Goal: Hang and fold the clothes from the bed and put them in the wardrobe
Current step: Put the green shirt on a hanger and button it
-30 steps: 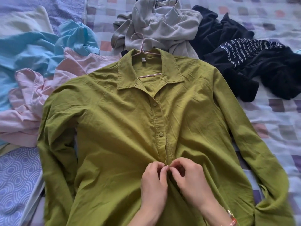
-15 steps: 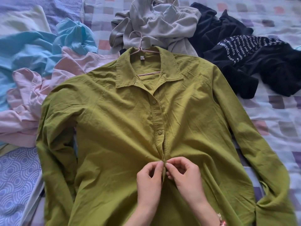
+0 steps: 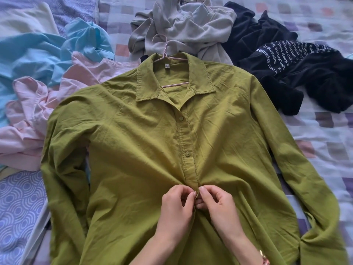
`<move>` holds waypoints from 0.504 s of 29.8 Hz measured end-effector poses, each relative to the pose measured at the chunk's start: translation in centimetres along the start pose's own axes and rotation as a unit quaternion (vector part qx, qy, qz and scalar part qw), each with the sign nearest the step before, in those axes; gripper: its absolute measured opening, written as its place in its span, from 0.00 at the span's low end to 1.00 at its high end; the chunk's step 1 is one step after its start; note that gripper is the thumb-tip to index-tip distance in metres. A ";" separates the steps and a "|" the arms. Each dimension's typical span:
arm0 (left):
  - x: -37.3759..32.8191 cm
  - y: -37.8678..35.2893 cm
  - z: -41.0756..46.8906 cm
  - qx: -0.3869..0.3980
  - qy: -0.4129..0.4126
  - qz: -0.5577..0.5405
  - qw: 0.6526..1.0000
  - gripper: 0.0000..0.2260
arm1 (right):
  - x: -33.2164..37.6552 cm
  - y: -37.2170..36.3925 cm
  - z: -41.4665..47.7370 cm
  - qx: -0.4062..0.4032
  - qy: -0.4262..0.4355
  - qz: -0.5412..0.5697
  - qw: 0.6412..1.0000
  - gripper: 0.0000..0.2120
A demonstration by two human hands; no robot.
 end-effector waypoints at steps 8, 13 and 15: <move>-1.2 -0.4 -0.5 -0.016 -0.116 0.054 0.992 0.11 | -0.6 0.9 -0.3 -0.173 -0.067 -0.049 0.981 0.09; -1.9 -0.7 -0.3 -0.018 -0.149 0.087 0.985 0.10 | -2.7 0.1 -0.6 -0.215 -0.143 0.060 0.964 0.09; -2.2 -0.7 -0.2 -0.021 -0.158 0.093 0.983 0.10 | -2.9 -0.1 -0.6 -0.229 -0.155 0.074 0.958 0.09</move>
Point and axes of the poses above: each hand's wrist, its own z-axis towards the middle knuckle, its own y-axis out of the back of the hand, x = y × z, the point moved 10 cm from there along z, towards the middle knuckle, and after that the axes turned 13 degrees about -z, right-handed, at the moved point
